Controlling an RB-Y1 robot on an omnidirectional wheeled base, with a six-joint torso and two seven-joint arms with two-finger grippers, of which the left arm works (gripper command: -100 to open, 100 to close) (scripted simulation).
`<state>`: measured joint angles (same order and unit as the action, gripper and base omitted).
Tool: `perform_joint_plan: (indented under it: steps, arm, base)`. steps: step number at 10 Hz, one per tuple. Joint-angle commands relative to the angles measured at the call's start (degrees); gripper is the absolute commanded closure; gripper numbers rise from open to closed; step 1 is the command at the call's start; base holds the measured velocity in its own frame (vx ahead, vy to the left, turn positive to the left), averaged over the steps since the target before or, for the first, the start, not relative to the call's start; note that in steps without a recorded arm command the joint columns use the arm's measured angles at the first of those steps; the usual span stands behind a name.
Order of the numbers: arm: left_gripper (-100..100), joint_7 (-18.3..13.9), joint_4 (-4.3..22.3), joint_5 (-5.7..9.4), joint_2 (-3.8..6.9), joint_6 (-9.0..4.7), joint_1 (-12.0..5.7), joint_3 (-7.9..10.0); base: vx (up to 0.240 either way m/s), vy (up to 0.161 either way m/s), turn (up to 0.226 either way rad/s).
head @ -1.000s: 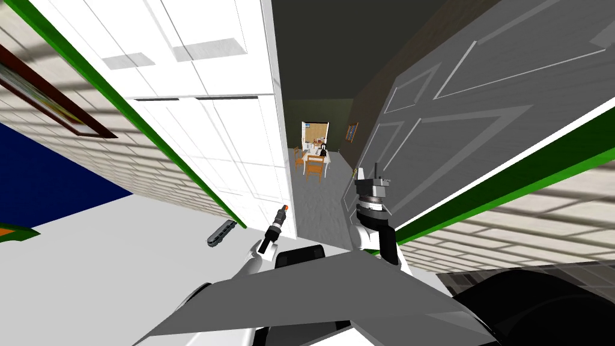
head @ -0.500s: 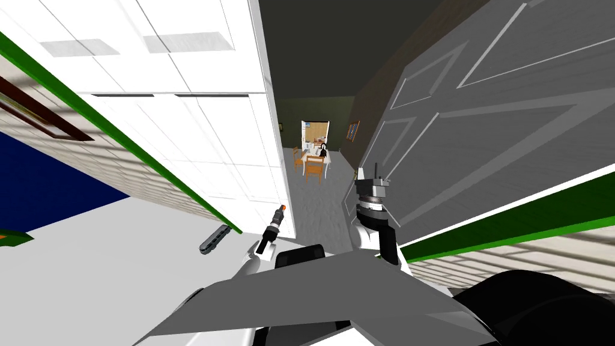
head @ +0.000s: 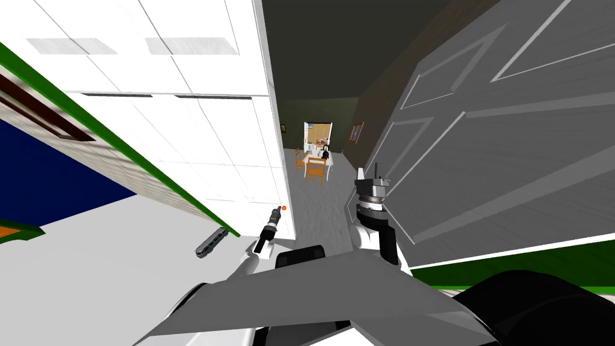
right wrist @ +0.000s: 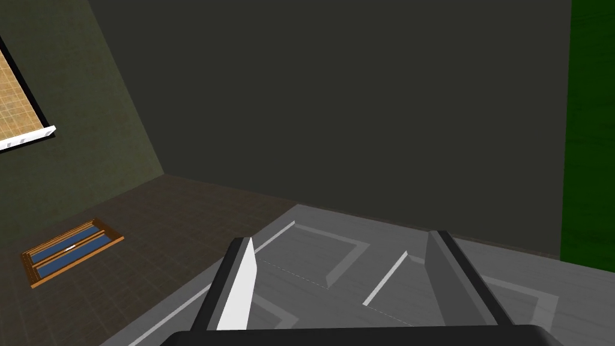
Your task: Push the door open
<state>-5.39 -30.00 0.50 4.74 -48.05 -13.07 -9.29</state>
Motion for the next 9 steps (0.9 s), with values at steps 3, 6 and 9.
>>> perform_joint_plan:
  steps: [3,6,9]
  arm:
    - [-100,-0.18,-0.23,-0.02,-0.02,0.12,-0.03,-0.15]
    - [-100,-0.45,-0.59,-0.05,-0.42,0.3,-0.08,-0.38]
    - [-100,-0.53,-1.03,-0.08,-0.66,0.5,0.07,-0.48]
  base:
    - [-0.132,-0.012,0.023]
    - [-0.214,-0.007,0.037]
    - [-0.191,0.001,0.022]
